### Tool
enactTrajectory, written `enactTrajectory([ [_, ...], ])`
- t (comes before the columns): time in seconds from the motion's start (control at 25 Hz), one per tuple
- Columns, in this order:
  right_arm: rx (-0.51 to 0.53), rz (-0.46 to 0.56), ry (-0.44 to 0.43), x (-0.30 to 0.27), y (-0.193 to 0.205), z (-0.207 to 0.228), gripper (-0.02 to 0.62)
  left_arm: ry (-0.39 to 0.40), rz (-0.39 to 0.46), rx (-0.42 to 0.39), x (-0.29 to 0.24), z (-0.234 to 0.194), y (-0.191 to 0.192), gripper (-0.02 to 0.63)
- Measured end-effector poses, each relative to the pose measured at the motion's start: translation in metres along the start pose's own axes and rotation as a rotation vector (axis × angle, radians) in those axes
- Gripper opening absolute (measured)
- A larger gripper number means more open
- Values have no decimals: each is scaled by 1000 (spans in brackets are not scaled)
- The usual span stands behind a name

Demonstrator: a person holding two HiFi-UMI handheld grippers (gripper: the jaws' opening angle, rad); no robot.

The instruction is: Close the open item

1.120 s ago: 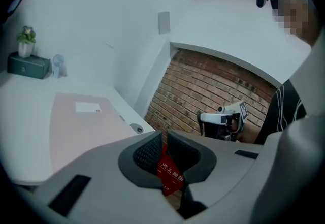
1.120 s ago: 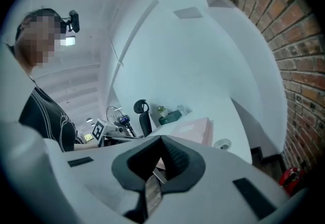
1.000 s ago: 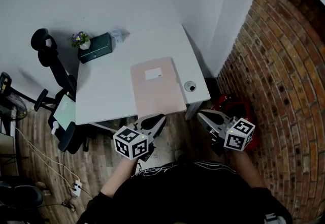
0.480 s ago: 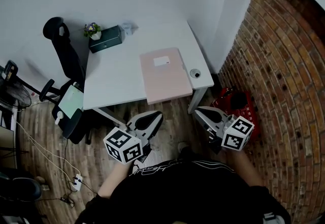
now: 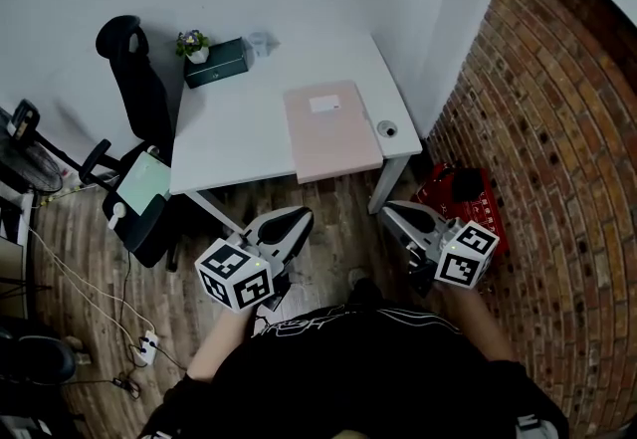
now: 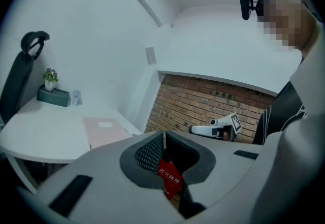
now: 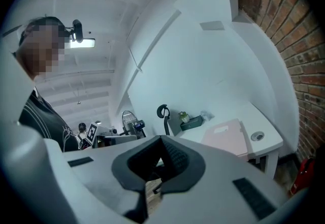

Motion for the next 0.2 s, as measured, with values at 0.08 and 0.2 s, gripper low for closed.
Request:
enactTrajectory([
  [0.08,5,-2,10,1,4,-4,2,4,0,2,5,2,2,42],
  [0.2,4,-2,22,0,10,-8,2,12,-1,3,12,4,5,42],
])
Point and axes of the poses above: the fingertips, and each gripper's own axes: x backward along the fingers, z to its right, y out of its underside, the point moved 2 cm from there along x, backward along the fingers, and after that the axes turned 7 degrees about -x, right-handed, at the moved point
